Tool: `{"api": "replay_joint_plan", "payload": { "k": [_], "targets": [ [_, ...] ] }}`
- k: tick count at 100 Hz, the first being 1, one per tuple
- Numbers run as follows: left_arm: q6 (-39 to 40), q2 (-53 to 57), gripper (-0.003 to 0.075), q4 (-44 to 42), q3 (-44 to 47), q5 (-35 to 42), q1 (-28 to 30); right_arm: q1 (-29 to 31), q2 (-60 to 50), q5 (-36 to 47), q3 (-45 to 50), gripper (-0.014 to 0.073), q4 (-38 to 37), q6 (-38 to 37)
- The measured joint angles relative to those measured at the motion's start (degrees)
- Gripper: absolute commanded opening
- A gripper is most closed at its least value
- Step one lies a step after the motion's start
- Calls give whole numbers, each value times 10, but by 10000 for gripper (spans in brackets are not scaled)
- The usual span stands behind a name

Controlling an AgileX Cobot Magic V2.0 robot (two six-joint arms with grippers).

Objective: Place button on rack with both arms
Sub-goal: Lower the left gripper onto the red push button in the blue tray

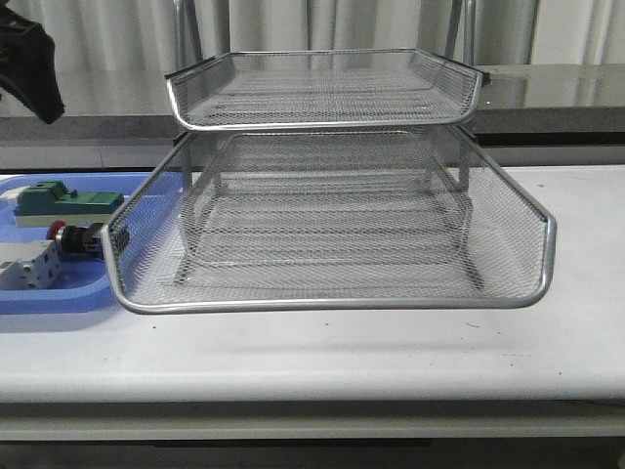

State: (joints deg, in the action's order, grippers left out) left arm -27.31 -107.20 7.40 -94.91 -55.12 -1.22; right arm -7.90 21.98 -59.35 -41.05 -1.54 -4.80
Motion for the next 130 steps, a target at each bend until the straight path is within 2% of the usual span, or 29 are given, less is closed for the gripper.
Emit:
{"api": "replay_joint_plan", "payload": {
  "k": [19, 34, 63, 90, 130],
  "targets": [
    [-91, -86, 566, 20, -97, -84, -6, 0, 0, 0, 0, -70, 0, 0],
    [-165, -148, 566, 21, -159, -118, -18, 0, 0, -1, 0, -70, 0, 0],
    [-280, -205, 566, 20, -181, -148, -43, 0, 0, -1, 0, -70, 0, 0],
    [-322, -226, 566, 4, -184, -148, -44, 0, 0, -1, 0, -70, 0, 0],
    [-330, -244, 566, 2, -184, -144, -44, 0, 0, -1, 0, -70, 0, 0]
  ]
}}
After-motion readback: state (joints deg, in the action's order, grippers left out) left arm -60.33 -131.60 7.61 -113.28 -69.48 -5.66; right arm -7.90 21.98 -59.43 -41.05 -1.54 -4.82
